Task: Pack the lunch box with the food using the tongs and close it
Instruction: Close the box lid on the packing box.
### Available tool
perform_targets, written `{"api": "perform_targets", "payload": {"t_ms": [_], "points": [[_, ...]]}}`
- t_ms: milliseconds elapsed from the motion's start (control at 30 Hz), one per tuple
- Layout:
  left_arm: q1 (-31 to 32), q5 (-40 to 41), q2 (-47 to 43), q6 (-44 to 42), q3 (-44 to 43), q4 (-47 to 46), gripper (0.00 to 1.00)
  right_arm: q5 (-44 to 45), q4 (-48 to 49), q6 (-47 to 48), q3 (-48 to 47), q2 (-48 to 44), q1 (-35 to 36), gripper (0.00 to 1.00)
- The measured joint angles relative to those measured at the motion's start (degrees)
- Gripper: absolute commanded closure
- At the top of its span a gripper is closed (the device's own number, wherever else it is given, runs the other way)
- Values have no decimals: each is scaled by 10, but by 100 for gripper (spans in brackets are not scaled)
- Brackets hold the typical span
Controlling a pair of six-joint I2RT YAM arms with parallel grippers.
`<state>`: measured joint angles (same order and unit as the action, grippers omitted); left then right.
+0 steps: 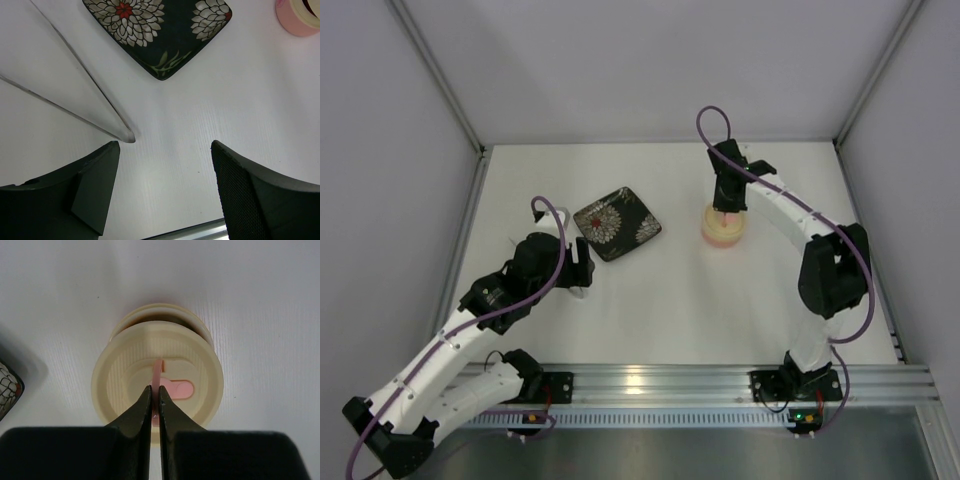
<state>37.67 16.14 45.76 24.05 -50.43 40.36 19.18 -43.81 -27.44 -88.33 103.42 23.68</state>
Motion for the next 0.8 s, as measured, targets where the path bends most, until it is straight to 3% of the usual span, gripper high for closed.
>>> {"api": "perform_targets", "payload": {"t_ms": [800], "points": [[0,0,2,0,2,0,20,-6,1,16,-36,57,-17,100]]}}
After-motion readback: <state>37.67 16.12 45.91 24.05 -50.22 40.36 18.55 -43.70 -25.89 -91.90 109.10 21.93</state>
